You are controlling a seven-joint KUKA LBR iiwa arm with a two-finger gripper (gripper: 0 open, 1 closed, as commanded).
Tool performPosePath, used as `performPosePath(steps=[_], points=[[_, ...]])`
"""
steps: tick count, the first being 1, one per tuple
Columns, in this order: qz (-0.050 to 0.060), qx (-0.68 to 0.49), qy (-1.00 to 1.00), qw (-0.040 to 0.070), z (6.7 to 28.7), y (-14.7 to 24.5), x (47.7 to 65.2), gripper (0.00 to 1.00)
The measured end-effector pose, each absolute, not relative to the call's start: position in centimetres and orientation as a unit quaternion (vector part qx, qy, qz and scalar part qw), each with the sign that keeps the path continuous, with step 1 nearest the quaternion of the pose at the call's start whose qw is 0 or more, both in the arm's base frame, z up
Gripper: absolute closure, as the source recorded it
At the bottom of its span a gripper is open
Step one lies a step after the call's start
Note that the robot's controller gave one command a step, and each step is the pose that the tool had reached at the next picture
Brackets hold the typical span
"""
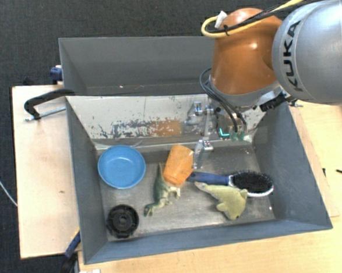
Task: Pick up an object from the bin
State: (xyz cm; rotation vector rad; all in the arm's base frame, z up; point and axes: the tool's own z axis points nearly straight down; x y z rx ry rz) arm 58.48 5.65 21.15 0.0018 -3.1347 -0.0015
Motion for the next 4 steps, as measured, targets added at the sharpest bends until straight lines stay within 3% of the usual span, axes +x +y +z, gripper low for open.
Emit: performPosePath(steps=[1, 2, 3, 4], points=[[-0.001, -0.023, -1.000, -0.007, 7.2, 4.4, 58.2, 0.00], [-0.001, -0.022, -1.000, -0.003, 7.5, 4.4, 58.0, 1.00], [-0.002, -0.045, -0.999, -0.007, 14.7, 4.9, 58.5, 1.00], [-0.001, -0.045, -0.999, -0.003, 14.2, 4.8, 58.3, 0.00]])
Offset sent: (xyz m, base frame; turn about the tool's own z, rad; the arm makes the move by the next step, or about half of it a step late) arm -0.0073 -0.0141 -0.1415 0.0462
